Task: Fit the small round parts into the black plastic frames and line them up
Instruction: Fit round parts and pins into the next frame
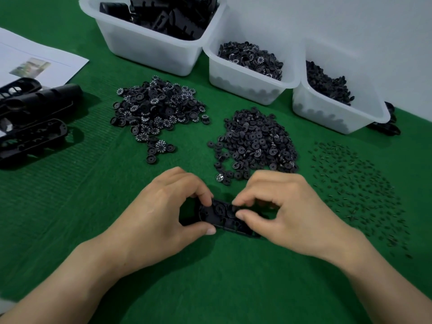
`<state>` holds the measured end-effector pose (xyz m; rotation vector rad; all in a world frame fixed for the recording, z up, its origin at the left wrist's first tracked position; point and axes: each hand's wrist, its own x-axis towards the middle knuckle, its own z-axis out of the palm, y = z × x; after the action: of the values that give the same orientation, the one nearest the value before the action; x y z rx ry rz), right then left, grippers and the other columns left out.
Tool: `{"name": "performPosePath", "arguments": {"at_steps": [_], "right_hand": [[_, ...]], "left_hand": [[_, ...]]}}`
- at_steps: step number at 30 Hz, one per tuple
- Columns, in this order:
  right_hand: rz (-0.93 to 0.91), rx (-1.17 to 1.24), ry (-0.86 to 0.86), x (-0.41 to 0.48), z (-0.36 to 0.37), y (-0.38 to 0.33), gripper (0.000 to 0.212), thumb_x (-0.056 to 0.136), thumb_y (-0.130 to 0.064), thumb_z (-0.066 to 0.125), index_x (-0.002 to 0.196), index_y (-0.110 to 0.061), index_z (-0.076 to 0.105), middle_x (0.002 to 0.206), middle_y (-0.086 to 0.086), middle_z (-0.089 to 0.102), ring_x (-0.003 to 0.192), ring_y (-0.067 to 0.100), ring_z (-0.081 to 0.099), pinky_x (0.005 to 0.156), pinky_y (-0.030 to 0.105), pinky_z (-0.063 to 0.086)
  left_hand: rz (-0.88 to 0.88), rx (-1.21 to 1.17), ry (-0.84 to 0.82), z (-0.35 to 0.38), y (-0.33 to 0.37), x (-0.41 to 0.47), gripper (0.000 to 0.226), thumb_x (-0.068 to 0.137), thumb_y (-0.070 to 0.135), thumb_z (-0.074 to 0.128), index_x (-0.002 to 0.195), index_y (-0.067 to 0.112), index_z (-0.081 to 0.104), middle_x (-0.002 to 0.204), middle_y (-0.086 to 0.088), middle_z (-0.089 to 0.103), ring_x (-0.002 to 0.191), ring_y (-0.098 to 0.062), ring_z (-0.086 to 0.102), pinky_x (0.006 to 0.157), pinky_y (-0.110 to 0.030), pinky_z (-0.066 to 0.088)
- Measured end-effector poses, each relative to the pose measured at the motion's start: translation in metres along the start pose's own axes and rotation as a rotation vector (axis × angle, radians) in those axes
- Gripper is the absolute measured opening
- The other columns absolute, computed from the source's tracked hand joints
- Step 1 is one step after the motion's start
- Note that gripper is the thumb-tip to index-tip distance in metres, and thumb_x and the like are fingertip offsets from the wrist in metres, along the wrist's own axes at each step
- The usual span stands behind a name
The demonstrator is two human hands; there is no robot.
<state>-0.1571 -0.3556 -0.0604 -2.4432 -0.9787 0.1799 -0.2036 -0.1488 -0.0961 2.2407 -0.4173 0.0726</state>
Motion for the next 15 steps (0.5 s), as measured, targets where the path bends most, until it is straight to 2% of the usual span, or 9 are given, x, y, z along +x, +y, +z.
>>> {"name": "performPosePath", "arguments": {"at_steps": [3, 9, 15], "right_hand": [[-0.055, -0.105, 0.025, -0.0045, 0.0031, -0.003, 0.013, 0.077, -0.025, 0.067, 0.087, -0.018, 0.074, 0.078, -0.005, 0.063, 0.07, 0.014, 0.059, 0.061, 0.037, 0.052], [-0.147, -0.198, 0.051, -0.0063, 0.0052, -0.0018, 0.011, 0.079, -0.022, 0.069, 0.088, -0.018, 0.074, 0.075, -0.004, 0.062, 0.065, 0.014, 0.058, 0.056, 0.034, 0.051], [-0.21, -0.288, 0.017, -0.0039, 0.0049, -0.0009, 0.01, 0.079, -0.019, 0.07, 0.087, -0.016, 0.073, 0.072, -0.003, 0.06, 0.062, 0.015, 0.057, 0.05, 0.033, 0.051]], "left_hand": [[0.002, 0.004, -0.003, -0.0003, 0.0006, 0.0003, 0.03, 0.063, 0.042, 0.073, 0.082, 0.026, 0.057, 0.093, 0.017, 0.06, 0.091, -0.004, 0.053, 0.079, -0.022, 0.041], [0.006, -0.008, 0.005, 0.0, 0.002, 0.0004, 0.031, 0.062, 0.033, 0.079, 0.082, 0.023, 0.058, 0.092, 0.014, 0.061, 0.091, -0.009, 0.056, 0.078, -0.025, 0.042], [0.001, -0.013, 0.003, 0.0002, 0.002, 0.0005, 0.03, 0.062, 0.036, 0.076, 0.082, 0.023, 0.058, 0.092, 0.015, 0.061, 0.091, -0.008, 0.056, 0.078, -0.024, 0.042]]}}
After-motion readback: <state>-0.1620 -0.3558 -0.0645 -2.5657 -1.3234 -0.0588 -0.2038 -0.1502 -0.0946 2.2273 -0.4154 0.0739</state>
